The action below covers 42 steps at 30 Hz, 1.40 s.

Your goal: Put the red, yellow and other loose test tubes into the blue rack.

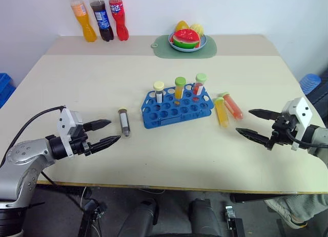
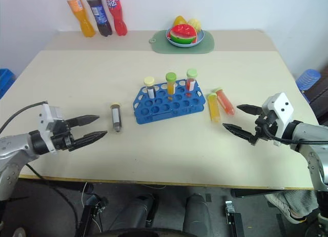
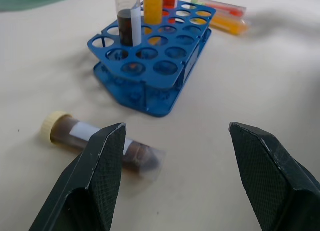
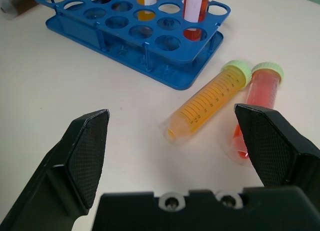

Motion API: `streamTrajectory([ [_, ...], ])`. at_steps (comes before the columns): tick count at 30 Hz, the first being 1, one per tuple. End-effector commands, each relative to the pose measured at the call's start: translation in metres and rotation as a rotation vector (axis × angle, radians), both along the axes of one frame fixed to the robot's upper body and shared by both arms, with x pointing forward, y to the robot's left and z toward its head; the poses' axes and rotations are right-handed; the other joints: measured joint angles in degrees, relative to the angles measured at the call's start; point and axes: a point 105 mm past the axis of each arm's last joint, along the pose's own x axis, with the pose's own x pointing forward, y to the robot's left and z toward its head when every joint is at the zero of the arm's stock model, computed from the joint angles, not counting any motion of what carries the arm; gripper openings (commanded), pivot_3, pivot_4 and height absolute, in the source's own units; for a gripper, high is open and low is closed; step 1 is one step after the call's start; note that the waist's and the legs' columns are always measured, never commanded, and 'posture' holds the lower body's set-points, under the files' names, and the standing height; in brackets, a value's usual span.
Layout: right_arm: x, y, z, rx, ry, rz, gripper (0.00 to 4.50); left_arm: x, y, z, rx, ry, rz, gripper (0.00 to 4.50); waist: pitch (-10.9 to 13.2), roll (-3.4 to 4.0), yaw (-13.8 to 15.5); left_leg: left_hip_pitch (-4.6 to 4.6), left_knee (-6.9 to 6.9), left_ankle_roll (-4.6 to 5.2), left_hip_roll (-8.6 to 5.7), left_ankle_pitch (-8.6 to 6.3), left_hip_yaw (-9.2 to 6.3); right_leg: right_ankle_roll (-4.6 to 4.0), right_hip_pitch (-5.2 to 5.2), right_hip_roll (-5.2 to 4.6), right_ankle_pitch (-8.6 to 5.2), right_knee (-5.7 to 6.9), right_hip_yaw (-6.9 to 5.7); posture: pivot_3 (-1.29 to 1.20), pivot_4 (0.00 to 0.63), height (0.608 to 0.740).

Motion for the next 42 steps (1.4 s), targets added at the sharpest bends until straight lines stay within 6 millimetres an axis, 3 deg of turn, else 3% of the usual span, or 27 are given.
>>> streamTrajectory([
  [1,-0.001,0.001,0.01,-0.014,-0.041,0.015,4.44,-0.003,0.004,0.011,0.022,-0.038,0.007,3.37,0.0,0.0,0.0,0.0,0.0,0.0,0.01,0.0,0.01,-0.01,0.0,0.01,0.0,0.0,0.01,0.0,0.15,0.74],
  [14,0.02,0.001,0.019,-0.059,-0.087,-0.029,4.44,-0.008,-0.001,0.013,-0.01,-0.03,-0.03,3.37,0.02,0.02,-0.05,0.0,0.0,-0.05,0.16,-0.05,0.11,-0.1,-0.05,0.13,0.06,-0.06,0.07,0.0,0.15,0.74],
  [19,0.044,0.005,0.033,-0.101,-0.105,-0.082,4.44,-0.008,-0.01,0.014,-0.024,-0.037,-0.059,3.37,0.07,0.09,-0.18,0.01,-0.02,-0.06,0.2,-0.05,0.16,-0.12,-0.09,0.17,0.07,-0.05,0.12,0.0,0.15,0.74],
  [25,0.095,-0.008,0.035,-0.132,0.091,-0.333,4.44,-0.007,-0.019,0.012,-0.027,-0.032,-0.092,3.37,0.13,0.14,-0.28,-0.02,-0.03,-0.08,0.27,-0.06,0.24,-0.19,-0.2,0.22,0.11,-0.04,0.2,0.0,0.15,0.74],
  [32,0.129,-0.002,0.034,-0.119,0.313,-0.377,4.44,-0.01,-0.026,0.01,-0.043,-0.017,-0.115,3.37,0.14,0.14,-0.49,-0.04,-0.32,-0.16,0.31,-0.03,0.29,-0.17,-0.39,0.23,0.14,-0.06,0.22,0.0,0.15,0.74],
  [36,0.139,0.002,0.026,-0.163,0.368,-0.371,4.44,-0.016,-0.029,0.009,-0.049,-0.014,-0.111,3.37,0.14,0.12,-0.66,-0.05,-0.67,-0.62,0.37,0.24,0.35,-0.18,-0.61,0.23,0.16,-0.06,0.27,0.0,0.15,0.74],
  [42,0.143,0.0,0.0,-0.267,0.408,-0.355,4.44,-0.027,-0.028,0.008,-0.052,-0.007,-0.075,3.37,0.15,0.14,-0.74,-0.05,-0.82,-0.66,0.45,0.26,0.4,-0.18,-0.77,0.26,0.16,-0.02,0.28,0.0,0.15,0.74],
])
